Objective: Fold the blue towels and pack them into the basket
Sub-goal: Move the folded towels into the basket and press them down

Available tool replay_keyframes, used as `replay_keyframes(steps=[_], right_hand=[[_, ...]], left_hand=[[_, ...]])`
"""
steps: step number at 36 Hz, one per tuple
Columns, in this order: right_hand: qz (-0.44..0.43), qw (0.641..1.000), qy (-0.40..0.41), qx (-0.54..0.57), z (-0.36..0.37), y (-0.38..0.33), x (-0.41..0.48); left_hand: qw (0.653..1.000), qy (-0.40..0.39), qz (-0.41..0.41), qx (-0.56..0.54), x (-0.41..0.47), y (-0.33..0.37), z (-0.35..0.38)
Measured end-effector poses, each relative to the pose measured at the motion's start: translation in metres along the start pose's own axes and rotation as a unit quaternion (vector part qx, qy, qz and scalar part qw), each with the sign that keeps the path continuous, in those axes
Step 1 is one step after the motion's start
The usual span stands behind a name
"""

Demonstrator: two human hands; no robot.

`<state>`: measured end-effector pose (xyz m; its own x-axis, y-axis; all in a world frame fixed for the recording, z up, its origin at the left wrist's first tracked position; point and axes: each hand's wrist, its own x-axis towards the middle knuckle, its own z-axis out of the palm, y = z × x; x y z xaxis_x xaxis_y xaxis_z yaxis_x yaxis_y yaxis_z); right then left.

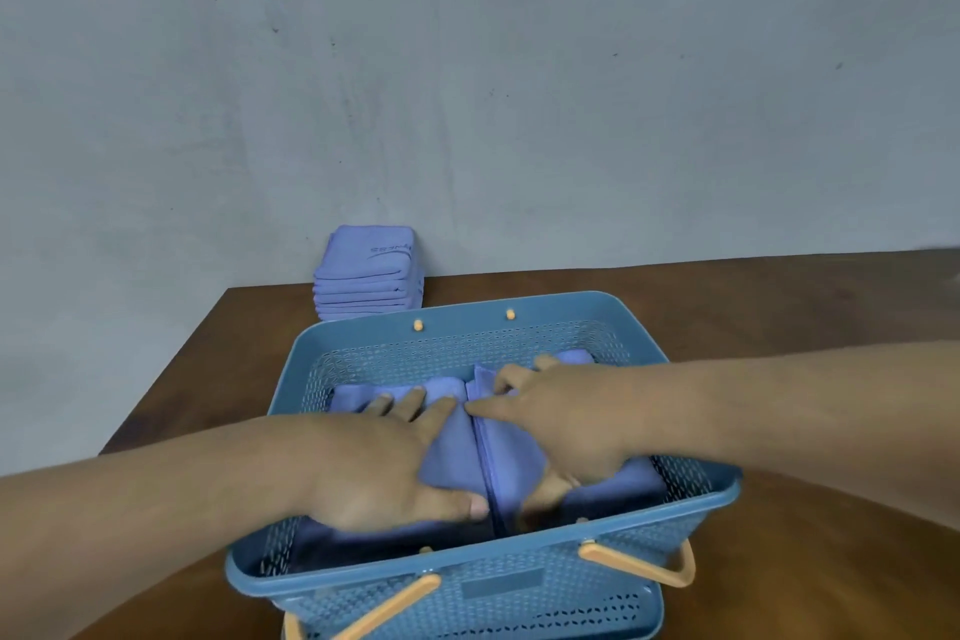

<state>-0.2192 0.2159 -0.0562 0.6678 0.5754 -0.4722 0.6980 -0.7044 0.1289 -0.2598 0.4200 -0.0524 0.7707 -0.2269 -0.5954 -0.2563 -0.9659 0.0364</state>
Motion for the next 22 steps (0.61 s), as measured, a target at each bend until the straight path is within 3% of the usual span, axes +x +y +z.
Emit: replay_keyframes(steps=[6, 11, 17, 22], right_hand=[[-0.008, 1.0, -0.017, -0.023, 0.008, 0.0, -0.006], [-0.005, 0.995, 0.011, 0.094, -0.02, 0.023, -0.007], [0.025, 0.999, -0.029, 0.003, -0.003, 0.017, 0.0], [-0.002, 0.997, -0.018, 0.068, -0.036, 0.019, -0.011]], left_hand=[[1.0, -0.006, -0.006, 0.005, 0.002, 0.0, 0.002], [1.0, 0.002, -0.005, -0.004, -0.007, -0.003, -0.002], [1.0, -0.005, -0.008, 0.009, -0.003, 0.003, 0.006], [0.999, 0.036, 0.025, -0.02, -0.009, -0.004, -0.009]])
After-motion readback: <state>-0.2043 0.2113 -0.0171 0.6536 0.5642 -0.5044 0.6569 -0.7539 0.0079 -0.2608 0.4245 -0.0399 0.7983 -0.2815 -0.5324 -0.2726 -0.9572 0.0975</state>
